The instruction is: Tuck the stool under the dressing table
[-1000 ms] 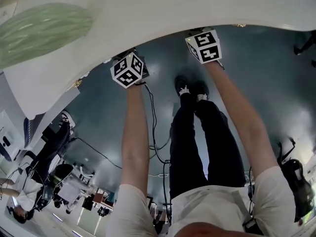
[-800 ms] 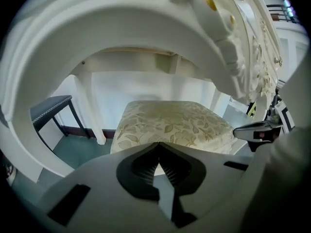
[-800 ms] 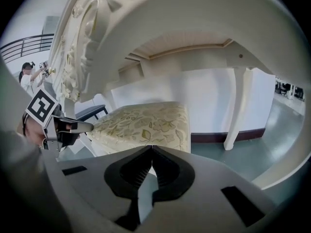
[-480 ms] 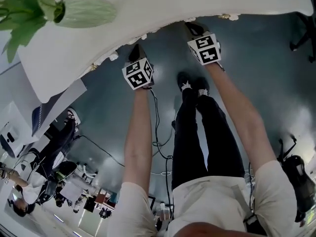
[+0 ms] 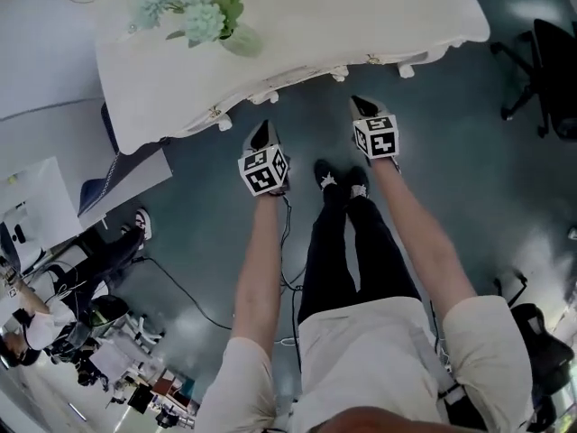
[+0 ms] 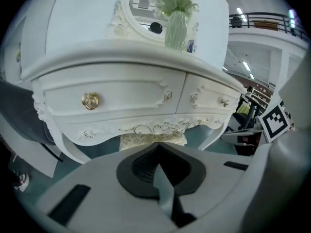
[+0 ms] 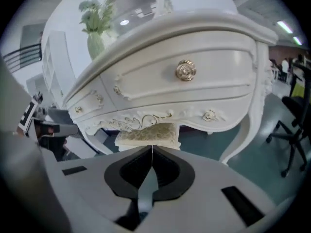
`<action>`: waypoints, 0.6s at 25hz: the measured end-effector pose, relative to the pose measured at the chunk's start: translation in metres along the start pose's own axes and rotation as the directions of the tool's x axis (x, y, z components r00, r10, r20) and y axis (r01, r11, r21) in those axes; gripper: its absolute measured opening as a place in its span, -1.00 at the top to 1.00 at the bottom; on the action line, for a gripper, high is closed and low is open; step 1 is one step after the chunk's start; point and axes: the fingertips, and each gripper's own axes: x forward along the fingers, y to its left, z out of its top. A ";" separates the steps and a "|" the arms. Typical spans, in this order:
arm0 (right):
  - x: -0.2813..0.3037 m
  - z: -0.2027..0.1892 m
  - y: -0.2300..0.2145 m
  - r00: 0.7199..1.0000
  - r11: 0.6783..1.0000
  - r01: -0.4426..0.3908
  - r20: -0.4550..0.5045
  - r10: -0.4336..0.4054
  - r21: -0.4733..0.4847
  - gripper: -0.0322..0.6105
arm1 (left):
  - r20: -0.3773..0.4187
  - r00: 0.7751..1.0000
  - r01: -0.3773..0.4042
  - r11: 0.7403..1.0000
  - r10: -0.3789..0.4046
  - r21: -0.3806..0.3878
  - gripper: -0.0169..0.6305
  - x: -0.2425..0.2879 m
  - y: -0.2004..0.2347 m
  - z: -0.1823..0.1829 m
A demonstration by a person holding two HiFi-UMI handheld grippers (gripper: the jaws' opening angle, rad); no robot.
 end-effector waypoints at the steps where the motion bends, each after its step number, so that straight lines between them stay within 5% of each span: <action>1: -0.013 0.000 0.004 1.000 0.999 0.000 -0.002 0.000 0.049 0.76 | 0.002 1.000 -0.001 1.000 0.001 -0.003 0.90 -0.016 -0.002 0.005; 9: -0.111 0.007 0.064 0.994 0.994 -0.082 -0.060 0.087 0.073 0.76 | 0.020 0.999 -0.027 0.999 0.026 0.030 0.90 -0.118 -0.023 0.036; 15: -0.181 0.003 0.101 0.983 0.986 -0.164 -0.076 0.167 0.041 0.76 | -0.005 1.000 -0.016 1.000 0.016 0.022 0.90 -0.184 -0.050 0.023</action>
